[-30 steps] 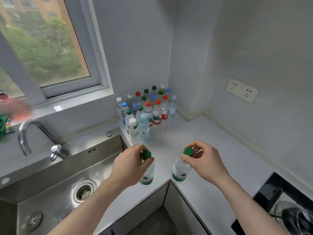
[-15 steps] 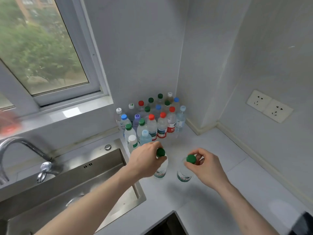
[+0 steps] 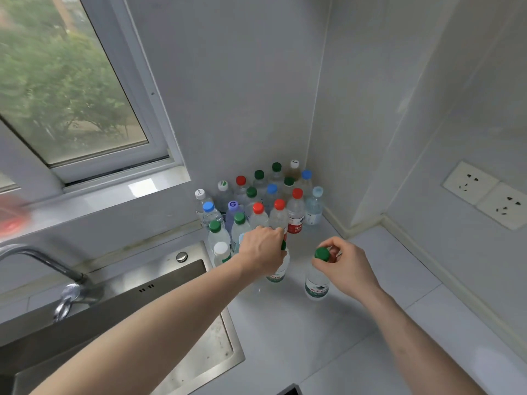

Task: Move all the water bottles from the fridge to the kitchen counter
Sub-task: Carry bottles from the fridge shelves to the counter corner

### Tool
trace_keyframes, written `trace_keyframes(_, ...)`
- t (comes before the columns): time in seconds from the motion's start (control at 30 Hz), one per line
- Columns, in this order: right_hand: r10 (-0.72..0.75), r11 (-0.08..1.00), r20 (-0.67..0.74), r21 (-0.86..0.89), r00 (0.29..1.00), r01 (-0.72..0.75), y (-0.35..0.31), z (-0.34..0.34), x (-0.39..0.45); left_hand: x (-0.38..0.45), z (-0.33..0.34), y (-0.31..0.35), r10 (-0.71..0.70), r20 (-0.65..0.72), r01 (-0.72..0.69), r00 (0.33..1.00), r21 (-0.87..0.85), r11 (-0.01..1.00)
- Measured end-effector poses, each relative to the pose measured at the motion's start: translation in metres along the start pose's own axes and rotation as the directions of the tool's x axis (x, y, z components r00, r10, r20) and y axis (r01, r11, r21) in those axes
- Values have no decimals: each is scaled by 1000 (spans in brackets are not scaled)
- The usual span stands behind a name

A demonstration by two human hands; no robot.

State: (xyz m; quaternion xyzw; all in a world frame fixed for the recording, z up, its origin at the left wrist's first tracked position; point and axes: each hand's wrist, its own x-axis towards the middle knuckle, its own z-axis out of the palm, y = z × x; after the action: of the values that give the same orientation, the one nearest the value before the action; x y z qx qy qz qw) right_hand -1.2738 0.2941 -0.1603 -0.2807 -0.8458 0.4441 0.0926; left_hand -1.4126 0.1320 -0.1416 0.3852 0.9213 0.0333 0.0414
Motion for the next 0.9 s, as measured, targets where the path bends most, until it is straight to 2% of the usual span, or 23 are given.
trace_keyframes(0.27,-12,999,43,-30,999,13,-1,15,42,35,9,-14,-65,61,56,996,133,990)
trace_keyframes(0.63,-62,990,91,-120,994,73,-8,45,95,61,8,-26,-145,70,126,987,227,966)
trace_keyframes(0.9,-115,980,133,-148,984,134,-8,66,121,68,6,-37,-111,65,93,992,226,970)
